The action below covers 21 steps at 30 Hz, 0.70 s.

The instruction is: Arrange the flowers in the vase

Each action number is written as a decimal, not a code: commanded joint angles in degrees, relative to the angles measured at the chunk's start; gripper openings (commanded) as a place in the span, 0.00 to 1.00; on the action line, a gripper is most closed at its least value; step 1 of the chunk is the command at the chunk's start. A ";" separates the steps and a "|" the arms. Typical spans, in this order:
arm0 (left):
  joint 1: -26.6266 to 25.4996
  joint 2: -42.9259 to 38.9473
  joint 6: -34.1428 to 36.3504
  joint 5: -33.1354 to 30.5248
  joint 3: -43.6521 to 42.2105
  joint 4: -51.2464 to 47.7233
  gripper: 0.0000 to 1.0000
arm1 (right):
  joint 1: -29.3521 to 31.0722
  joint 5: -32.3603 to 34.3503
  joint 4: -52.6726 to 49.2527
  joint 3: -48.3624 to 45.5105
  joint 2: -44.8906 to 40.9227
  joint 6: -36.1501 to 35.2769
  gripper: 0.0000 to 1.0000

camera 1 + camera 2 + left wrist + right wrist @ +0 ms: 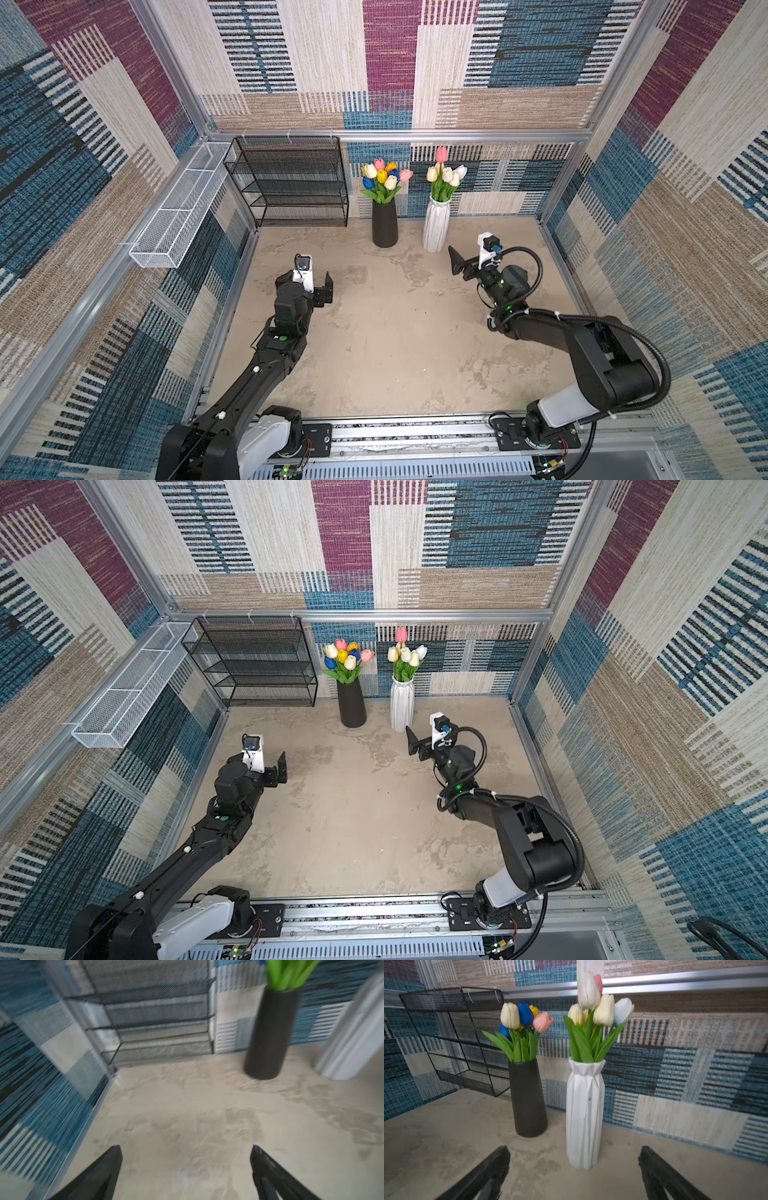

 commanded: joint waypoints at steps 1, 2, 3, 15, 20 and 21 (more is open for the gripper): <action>0.95 -1.65 -0.92 -7.66 -5.99 -1.15 0.99 | 2.98 21.27 -1.97 -5.54 -4.19 -2.57 1.00; 1.28 -1.74 -0.56 -8.59 -7.17 -0.27 0.99 | 3.45 22.87 -3.11 -6.96 -6.43 -2.23 1.00; 1.68 -1.70 -0.46 -9.14 -8.29 0.31 0.99 | 3.51 22.32 -4.24 -8.59 -9.25 -2.07 1.00; 6.16 6.20 3.91 6.40 -21.21 37.80 0.99 | -6.17 14.78 14.00 -20.61 -6.27 -4.88 1.00; 8.70 14.88 3.32 17.42 -21.48 49.06 0.99 | -8.23 10.00 23.28 -21.85 -0.06 -7.09 1.00; 9.36 15.98 2.54 20.53 -21.47 49.71 0.99 | -9.24 9.70 21.52 -21.55 -0.61 -5.68 1.00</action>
